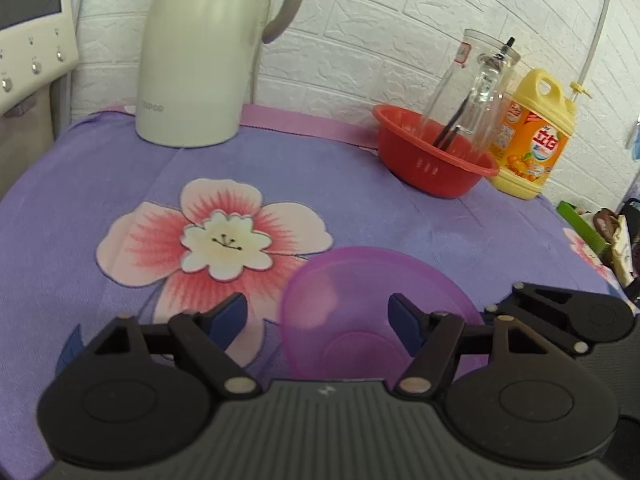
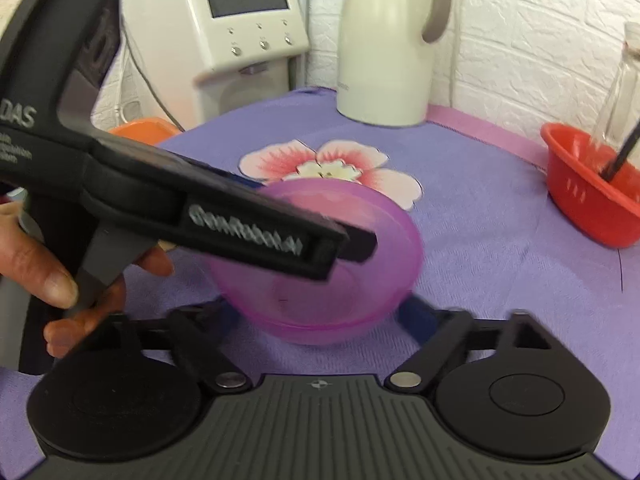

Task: Organize plates and bowls
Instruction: 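Move the right gripper to the pink plastic bowl and grip its rim, then lift the pink bowl with the right gripper and carry it to the stack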

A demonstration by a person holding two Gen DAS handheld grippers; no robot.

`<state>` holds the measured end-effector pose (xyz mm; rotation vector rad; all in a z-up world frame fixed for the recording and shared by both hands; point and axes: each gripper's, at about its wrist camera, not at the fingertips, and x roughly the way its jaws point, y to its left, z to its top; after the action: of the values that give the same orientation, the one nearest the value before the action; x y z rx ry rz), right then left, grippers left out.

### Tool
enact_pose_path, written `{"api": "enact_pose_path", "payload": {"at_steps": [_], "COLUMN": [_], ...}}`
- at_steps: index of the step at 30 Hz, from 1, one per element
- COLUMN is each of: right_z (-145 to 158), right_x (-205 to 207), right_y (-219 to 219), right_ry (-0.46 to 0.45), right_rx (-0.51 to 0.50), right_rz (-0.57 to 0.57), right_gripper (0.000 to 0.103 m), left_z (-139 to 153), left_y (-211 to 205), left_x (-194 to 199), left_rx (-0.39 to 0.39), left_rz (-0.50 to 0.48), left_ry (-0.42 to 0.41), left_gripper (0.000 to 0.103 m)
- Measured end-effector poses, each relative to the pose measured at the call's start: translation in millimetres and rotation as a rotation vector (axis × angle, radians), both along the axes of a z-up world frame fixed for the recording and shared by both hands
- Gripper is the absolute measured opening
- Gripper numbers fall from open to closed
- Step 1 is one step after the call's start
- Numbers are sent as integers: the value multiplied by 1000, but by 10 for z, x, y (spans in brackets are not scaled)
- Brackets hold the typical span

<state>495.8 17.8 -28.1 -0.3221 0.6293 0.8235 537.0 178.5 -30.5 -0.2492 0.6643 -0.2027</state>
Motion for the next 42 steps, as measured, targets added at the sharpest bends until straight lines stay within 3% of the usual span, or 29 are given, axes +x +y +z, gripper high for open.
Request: {"api": "enact_pose_path", "payload": {"at_steps": [1, 12, 17, 23, 29, 34, 42], "right_z": [21, 244, 500, 763, 823, 722, 395], "right_x": [-10, -333, -788, -1533, -2411, -2960, -3305], "right_y": [10, -89, -276, -806, -1501, -1959, -2210], "right_ry": [-11, -116, -165, -143, -147, -114, -63], "right_rx": [4, 28, 21, 44, 5, 7, 59], "right_rz": [0, -9, -12, -67, -140, -212, -251], "right_gripper": [103, 103, 103, 103, 103, 103, 103], "left_z": [10, 409, 721, 961, 905, 745, 474], "left_y": [-3, -291, -615, -1199, -1916, -2319, -2564], "left_x": [4, -345, -831, -1654, -2572, -3107, -3324], "left_rx": [-35, -7, 7, 13, 12, 26, 121], "left_rz": [-27, -56, -90, -178, -307, -384, -387], "left_ry": [11, -78, -116, -123, -135, -114, -82], "left_gripper": [52, 52, 52, 51, 54, 54, 56]}}
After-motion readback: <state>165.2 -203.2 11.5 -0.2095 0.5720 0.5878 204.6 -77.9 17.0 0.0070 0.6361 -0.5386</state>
